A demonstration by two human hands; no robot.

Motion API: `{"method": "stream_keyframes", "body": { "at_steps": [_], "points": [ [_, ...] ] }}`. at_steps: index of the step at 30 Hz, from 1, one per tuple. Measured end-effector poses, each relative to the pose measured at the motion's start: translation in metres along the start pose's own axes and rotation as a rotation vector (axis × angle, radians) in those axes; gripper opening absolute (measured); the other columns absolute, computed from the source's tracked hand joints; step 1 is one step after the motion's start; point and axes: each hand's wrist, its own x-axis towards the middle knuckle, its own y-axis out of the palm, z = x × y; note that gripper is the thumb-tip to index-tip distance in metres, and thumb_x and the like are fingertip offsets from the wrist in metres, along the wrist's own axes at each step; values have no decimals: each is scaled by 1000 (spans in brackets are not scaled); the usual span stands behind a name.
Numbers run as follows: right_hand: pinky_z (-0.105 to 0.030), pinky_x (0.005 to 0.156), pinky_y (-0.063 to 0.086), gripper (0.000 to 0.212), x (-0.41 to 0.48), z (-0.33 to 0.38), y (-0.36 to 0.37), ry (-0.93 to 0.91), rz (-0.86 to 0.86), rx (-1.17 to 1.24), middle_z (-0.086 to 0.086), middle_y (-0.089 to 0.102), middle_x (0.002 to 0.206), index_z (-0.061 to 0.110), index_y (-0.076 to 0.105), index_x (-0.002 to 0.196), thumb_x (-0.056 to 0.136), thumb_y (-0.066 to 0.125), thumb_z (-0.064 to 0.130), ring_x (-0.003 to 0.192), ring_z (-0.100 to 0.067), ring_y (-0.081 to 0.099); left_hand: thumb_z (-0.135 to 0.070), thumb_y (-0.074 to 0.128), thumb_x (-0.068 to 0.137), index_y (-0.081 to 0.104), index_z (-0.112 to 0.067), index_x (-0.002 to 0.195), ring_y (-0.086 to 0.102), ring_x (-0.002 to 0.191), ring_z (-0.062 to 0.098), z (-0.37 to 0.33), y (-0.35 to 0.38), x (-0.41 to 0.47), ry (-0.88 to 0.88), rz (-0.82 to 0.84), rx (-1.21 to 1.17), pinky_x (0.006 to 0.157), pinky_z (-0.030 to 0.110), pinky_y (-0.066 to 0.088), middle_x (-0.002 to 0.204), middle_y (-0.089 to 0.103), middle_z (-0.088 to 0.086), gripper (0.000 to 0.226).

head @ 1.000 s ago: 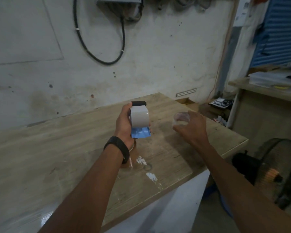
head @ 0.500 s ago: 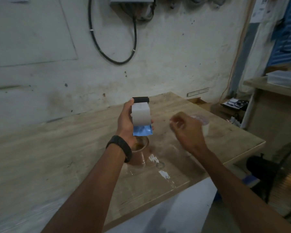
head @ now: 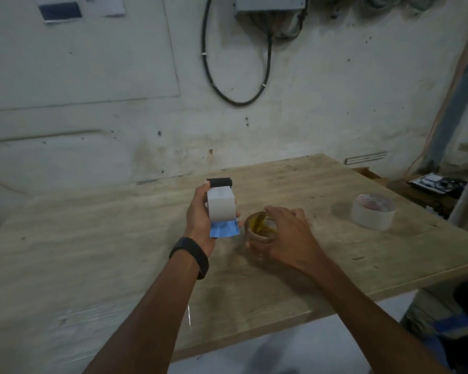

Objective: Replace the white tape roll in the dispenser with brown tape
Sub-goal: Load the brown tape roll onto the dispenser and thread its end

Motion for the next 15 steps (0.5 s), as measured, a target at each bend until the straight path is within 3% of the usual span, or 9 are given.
{"method": "stream_keyframes", "body": {
  "at_steps": [3, 6, 9, 11, 13, 15],
  "points": [
    [-39, 102, 38, 110, 3, 1, 1, 17, 12, 28, -5, 49, 149, 18, 39, 150, 62, 66, 77, 132, -28, 36, -49, 49, 99, 56, -1, 138, 58, 93, 39, 1, -1, 1, 5, -3, -9, 90, 55, 48, 115, 59, 24, 62],
    [-37, 100, 42, 108, 6, -1, 3, 89, -70, 169, -3, 54, 143, 23, 42, 149, 59, 72, 75, 130, -26, 41, -51, 49, 98, 59, -1, 135, 62, 80, 38, -1, -3, 2, 7, 10, 1, 85, 53, 50, 113, 60, 24, 64],
    [-25, 77, 58, 104, 8, 2, -1, 230, -180, 651, 3, 62, 128, 29, 54, 140, 53, 78, 80, 112, -19, 61, -52, 51, 96, 60, -1, 134, 64, 78, 36, -6, -12, 1, 30, -5, 13, 76, 48, 54, 112, 62, 23, 65],
    [-28, 69, 59, 96, 13, 5, -6, 293, -171, 1080, 0, 73, 116, 23, 70, 122, 45, 83, 78, 102, -21, 70, -52, 51, 96, 59, 0, 134, 64, 77, 36, -10, -21, 1, 52, -20, 6, 76, 46, 54, 111, 63, 24, 65],
    [-32, 70, 57, 78, 17, 9, -6, 316, -98, 1345, -3, 79, 104, 20, 79, 104, 46, 86, 71, 96, -20, 72, -52, 50, 96, 61, 0, 133, 64, 75, 35, -14, -33, 0, 63, -38, 4, 75, 45, 55, 110, 63, 23, 64],
    [-37, 80, 56, 67, 19, 16, -1, 326, -26, 1507, -6, 77, 112, 17, 77, 110, 61, 82, 62, 103, -21, 71, -52, 49, 97, 63, 0, 130, 64, 76, 35, -17, -45, 0, 71, -61, 0, 76, 45, 55, 109, 64, 23, 63]
  ]
}}
